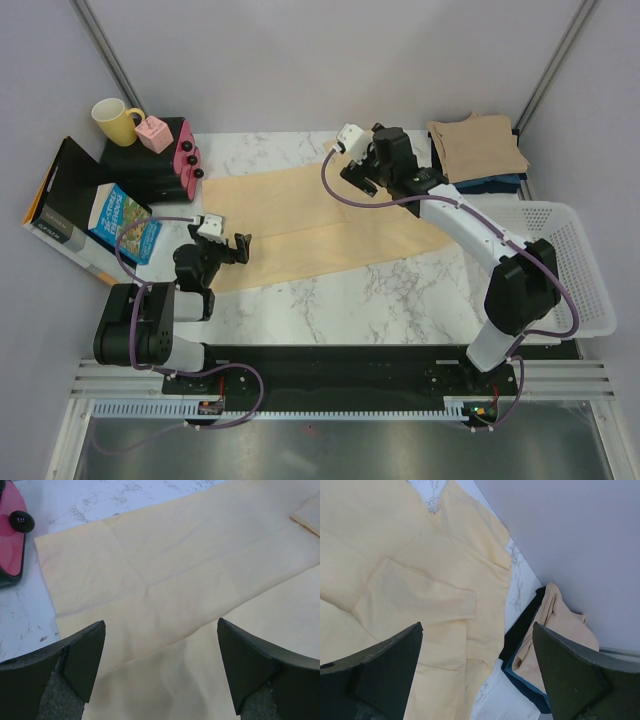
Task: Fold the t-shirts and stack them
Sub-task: Fold the tshirt
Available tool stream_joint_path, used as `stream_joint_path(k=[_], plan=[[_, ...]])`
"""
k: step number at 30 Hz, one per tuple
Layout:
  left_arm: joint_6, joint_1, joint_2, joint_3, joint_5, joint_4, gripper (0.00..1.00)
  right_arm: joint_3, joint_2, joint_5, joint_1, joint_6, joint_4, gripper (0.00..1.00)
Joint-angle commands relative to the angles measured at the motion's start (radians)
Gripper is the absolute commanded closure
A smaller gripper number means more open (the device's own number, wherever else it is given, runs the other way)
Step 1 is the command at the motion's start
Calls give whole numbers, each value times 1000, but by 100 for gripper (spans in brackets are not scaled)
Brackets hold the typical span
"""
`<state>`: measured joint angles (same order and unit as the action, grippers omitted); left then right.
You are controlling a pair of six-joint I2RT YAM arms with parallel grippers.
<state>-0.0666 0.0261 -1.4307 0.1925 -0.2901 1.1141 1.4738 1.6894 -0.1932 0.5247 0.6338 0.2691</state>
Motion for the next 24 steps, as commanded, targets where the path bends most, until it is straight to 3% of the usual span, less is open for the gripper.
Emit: stream_joint_path(k=[1,17,24], plan=[[28,3,-4,18,6,44,1,56,16,-28,3,15,-24,2],[28,3,-5,18,8,43,1,63,21,-41,3,32,-28,2],[28,3,-5,18,8,44,1,-21,-30,-54,-8,0,-67,2]])
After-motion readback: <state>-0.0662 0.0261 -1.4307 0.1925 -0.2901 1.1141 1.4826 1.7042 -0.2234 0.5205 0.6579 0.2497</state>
